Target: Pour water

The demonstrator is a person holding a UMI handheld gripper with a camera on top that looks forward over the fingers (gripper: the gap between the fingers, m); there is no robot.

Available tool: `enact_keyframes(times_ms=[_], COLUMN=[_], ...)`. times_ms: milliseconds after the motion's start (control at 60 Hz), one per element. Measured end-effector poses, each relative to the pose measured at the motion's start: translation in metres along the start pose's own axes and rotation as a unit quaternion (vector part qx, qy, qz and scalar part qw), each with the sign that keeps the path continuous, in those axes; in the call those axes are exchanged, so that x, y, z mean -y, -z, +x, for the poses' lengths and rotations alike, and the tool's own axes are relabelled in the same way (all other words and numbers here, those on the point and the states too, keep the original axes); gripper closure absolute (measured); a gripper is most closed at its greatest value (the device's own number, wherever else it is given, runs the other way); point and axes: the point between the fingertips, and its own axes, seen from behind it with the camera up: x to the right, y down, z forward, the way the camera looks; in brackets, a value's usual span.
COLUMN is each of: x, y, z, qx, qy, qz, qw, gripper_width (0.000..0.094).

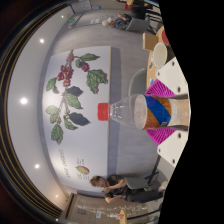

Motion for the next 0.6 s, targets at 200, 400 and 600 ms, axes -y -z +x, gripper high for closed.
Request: enact_keyframes(times_ms=[200, 400, 600], x=[0.011, 0.041, 0.041], y=[0.002, 0.009, 0.018], z=[0.01, 0.027, 0.015], qx=[0.033, 0.055, 0.082], qy=[-0.167, -0.496, -0.723], qz=[0.011, 0.023, -0.012], qw=[0.985, 0.866, 0.686], gripper_width=[0.0615, 0.0613, 0.0574])
